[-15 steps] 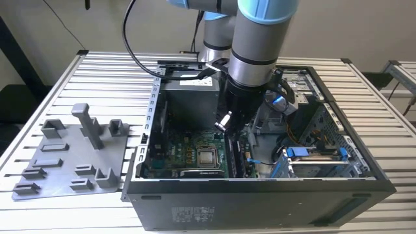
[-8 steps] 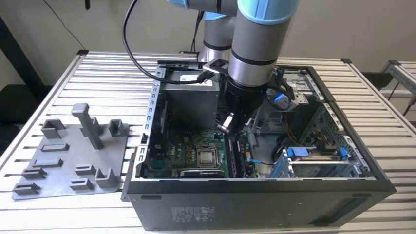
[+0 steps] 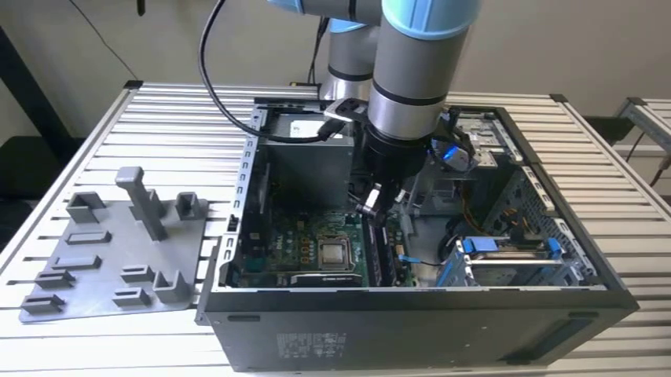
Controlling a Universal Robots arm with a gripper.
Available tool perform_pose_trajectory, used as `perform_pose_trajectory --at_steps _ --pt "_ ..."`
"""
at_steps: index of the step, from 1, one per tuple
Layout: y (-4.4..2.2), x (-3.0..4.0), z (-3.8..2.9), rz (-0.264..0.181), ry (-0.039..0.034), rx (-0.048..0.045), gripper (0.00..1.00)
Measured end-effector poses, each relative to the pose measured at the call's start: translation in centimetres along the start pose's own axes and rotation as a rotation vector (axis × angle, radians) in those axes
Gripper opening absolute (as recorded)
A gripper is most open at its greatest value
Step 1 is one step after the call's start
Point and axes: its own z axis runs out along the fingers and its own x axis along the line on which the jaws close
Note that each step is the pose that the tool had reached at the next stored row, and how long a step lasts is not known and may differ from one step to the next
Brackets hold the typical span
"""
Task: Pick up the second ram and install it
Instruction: 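Press down the second ram until it locks into place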
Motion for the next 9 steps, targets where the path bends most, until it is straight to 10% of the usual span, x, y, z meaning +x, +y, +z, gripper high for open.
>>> perform_pose_trajectory --at_steps 9 --pt "0.00 0.00 0.15 -0.163 -0.0013 -0.0013 0.11"
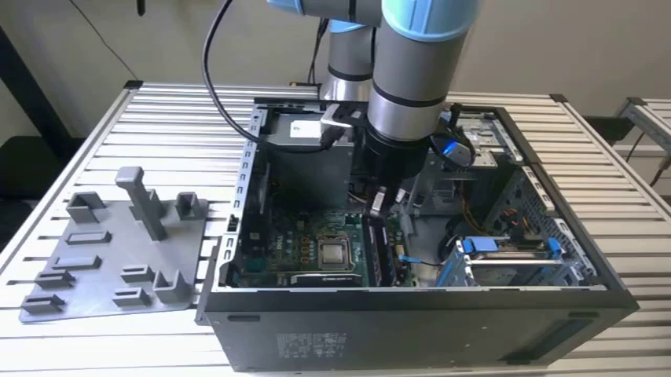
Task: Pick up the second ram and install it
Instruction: 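Press down the second ram until it locks into place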
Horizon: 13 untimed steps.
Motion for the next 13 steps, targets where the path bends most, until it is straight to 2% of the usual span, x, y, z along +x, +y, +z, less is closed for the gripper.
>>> perform_pose_trajectory --at_steps 13 --pt "0.01 0.00 0.30 -0.237 -0.0018 -0.0018 0.11"
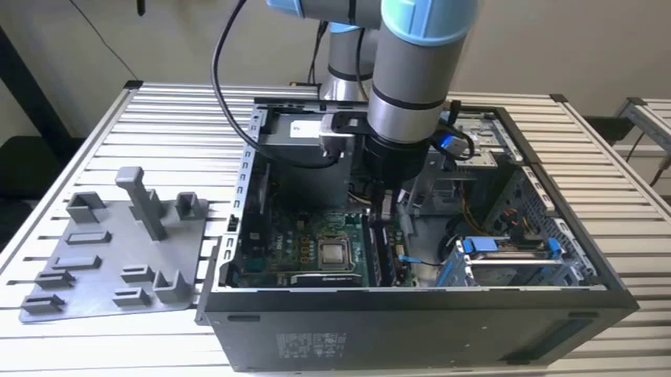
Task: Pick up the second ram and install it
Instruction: 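Press down the second ram until it locks into place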
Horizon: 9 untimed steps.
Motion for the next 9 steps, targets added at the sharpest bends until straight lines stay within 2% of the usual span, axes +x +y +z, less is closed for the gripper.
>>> perform_pose_trajectory --at_steps 4,9 --pt "0.00 0.00 0.05 -0.066 -0.0007 0.0015 0.11" --pt "0.01 0.03 0.07 -0.074 -0.0012 0.0018 0.11"
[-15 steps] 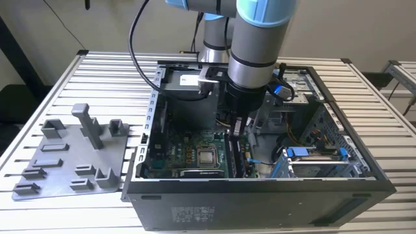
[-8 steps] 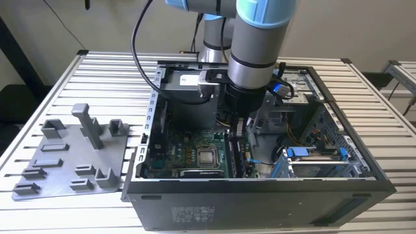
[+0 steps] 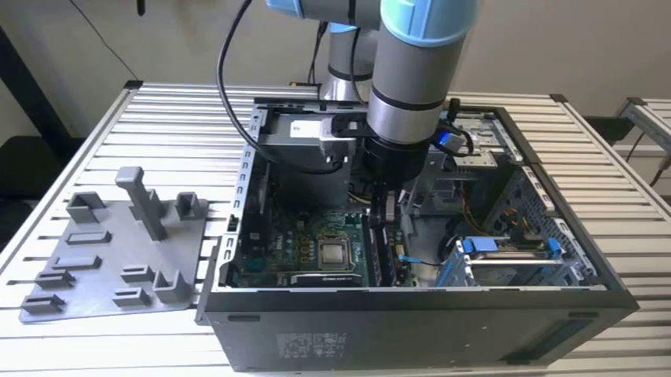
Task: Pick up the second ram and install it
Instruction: 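Press down the second ram until it locks into place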
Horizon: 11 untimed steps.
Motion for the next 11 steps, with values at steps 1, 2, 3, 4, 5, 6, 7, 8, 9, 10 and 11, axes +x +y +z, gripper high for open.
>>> perform_pose_trajectory --at_steps 1,2,3,4,5,6,7,8,9,10,11 --pt "0.00 0.06 0.04 0.000 0.0000 0.0000 0.11" --pt "-0.01 0.10 0.10 0.000 -0.0001 0.0000 0.11" --pt "-0.05 0.15 0.16 0.000 0.0000 -0.0002 0.11" --pt "-0.11 0.19 0.23 0.000 0.0000 -0.0004 0.11" --pt "-0.15 0.22 0.31 0.000 0.0001 -0.0005 0.11" --pt "-0.17 0.28 0.37 0.000 0.0003 -0.0005 0.11" --pt "-0.21 0.39 0.40 0.000 0.0003 -0.0012 0.11" --pt "-0.27 0.51 0.42 0.000 0.0004 -0.0023 0.11" --pt "-0.32 0.60 0.46 0.000 0.0005 -0.0031 0.11" --pt "-0.32 0.63 0.57 0.000 0.0002 -0.0031 0.11" --pt "-0.32 0.64 0.74 0.000 0.0003 -0.0031 0.11"
